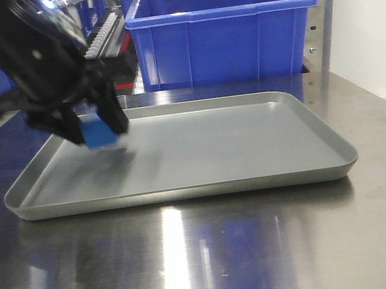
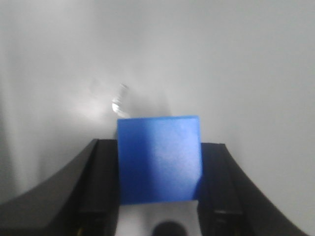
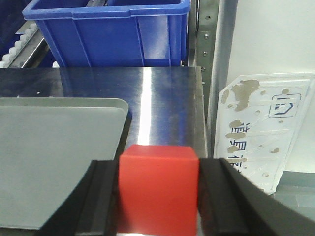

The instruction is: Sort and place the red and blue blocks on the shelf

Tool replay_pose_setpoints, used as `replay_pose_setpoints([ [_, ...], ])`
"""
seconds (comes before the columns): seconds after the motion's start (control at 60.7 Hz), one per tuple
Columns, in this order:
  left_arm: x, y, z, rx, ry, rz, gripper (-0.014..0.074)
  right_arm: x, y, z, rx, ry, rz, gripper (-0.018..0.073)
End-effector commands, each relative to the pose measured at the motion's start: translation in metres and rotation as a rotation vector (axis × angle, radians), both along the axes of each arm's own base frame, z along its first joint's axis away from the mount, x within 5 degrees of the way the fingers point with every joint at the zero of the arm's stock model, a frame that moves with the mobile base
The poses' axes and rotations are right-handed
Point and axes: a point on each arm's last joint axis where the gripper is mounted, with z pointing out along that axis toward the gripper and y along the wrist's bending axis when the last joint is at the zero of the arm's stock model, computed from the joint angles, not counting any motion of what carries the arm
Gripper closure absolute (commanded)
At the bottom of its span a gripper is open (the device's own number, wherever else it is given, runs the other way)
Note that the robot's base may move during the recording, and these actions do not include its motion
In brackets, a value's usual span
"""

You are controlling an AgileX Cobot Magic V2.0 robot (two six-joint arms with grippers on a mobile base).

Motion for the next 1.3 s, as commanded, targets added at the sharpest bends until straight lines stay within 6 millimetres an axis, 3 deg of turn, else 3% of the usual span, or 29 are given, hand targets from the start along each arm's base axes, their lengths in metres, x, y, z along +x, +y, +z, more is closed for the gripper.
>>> replay_pose_setpoints([
  [0.0, -0.004, 0.017, 0.054, -0.071, -0.164, 0.040, 0.0469, 0.002, -0.001, 0.019, 0.005, -0.123, -0.012, 0.0499],
  [0.148, -0.014, 0.054, 0.096, -0.068, -0.290, 0.106, 0.0469, 0.002, -0.001, 0.019, 0.005, -0.123, -0.012, 0.0499],
  [0.28, -0.036, 0.092, 0.134, -0.055, -0.417, 0.181, 0.0469, 0.002, -0.001, 0.019, 0.005, -0.123, -0.012, 0.0499],
  [0.461, -0.079, 0.126, 0.158, -0.024, -0.523, 0.245, 0.0469, 0.002, -0.001, 0.019, 0.005, -0.123, -0.012, 0.0499],
  [0.659, -0.125, 0.137, 0.153, -0.026, -0.598, 0.250, 0.0469, 0.002, -0.001, 0.019, 0.005, -0.123, -0.012, 0.0499],
  [0.923, -0.172, 0.146, 0.118, -0.036, -0.631, 0.253, 0.0469, 0.002, -0.001, 0.019, 0.005, -0.123, -0.012, 0.0499],
  [1.285, -0.202, 0.152, 0.092, -0.023, -0.673, 0.248, 0.0469, 0.002, -0.001, 0.019, 0.005, -0.123, -0.012, 0.0499],
])
